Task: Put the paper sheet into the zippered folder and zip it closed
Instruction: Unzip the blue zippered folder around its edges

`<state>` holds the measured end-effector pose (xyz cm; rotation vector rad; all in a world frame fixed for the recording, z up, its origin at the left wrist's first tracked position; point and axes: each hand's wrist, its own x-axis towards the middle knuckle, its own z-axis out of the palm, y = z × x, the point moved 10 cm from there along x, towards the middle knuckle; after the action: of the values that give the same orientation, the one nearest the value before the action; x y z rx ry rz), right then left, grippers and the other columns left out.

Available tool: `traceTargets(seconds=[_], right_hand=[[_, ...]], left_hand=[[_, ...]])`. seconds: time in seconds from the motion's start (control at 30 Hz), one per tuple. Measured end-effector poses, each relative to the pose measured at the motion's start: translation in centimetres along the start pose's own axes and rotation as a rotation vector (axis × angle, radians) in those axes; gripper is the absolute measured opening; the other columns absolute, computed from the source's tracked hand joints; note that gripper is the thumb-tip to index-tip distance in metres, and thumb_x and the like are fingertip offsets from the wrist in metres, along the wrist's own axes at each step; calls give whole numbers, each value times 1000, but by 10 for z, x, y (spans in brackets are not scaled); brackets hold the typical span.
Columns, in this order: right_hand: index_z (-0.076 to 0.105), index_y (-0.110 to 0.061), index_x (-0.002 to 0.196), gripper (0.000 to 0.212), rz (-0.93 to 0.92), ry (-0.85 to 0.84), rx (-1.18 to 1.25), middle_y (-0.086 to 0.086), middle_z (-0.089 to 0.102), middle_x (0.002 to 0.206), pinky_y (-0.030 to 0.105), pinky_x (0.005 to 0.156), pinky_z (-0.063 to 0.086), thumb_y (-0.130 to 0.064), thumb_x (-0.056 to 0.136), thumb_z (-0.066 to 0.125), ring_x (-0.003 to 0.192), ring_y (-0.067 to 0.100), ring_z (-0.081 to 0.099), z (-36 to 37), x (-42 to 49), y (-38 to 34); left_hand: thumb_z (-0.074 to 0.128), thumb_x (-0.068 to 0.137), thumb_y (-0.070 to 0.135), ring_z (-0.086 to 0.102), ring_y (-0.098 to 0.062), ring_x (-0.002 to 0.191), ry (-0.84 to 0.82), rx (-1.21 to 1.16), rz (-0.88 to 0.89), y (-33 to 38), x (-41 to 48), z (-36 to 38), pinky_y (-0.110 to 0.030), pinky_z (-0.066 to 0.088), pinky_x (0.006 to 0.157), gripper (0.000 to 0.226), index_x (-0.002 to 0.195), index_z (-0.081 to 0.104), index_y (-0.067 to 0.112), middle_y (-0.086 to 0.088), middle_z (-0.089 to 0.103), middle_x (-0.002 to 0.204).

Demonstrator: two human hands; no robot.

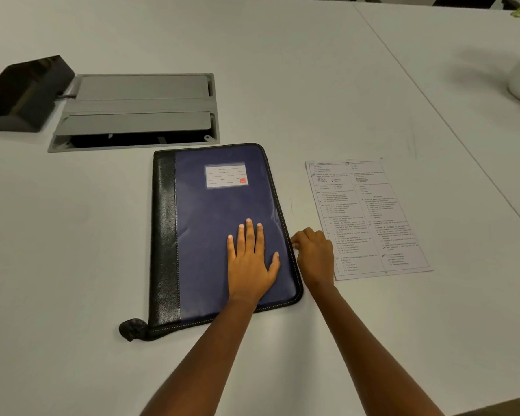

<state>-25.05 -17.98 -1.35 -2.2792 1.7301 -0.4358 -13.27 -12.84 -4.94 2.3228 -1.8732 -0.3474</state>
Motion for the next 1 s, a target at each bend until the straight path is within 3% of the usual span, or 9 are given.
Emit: traceTargets(seconds=[0.3,0.47,0.63,0.8,1.0], right_hand=[[63,-6,97,16,170,15,79,13,66,101,35,79,36,-5,90,48,93,28,55,4,-25,13],[61,-7,99,18,182,-10,68,12,64,104,34,81,36,-5,89,46,95,27,55,5,-23,14],[62,-9,100,19,186,-35,73,11,64,105,34,84,35,-6,90,45,97,26,55,6,-18,14],[63,-10,97,17,137,-57,71,10,65,103,35,84,35,-10,90,47,96,25,55,1,-10,12],[64,-10,96,17,85,-68,25,8,66,102,36,82,35,-10,91,48,96,26,55,-6,-3,11]], left_hand=[[26,94,53,2,-30,147,6,-21,35,1,-2,-4,-47,0,120,73,148,-4,13,-13,0,159],[28,88,65,-7,-32,146,-83,58,313,17,-19,4,-49,-14,115,85,147,-10,17,-14,-7,158],[29,76,80,-16,-31,145,-155,146,415,23,-27,9,-50,-22,109,106,146,-16,13,-14,-15,157],[34,70,84,-16,-33,145,-211,214,495,26,-30,10,-55,-18,112,117,146,-15,11,-16,-16,157],[40,78,75,-1,-36,146,-229,258,589,43,-26,-1,-50,-8,117,107,148,-3,5,-21,0,157]])
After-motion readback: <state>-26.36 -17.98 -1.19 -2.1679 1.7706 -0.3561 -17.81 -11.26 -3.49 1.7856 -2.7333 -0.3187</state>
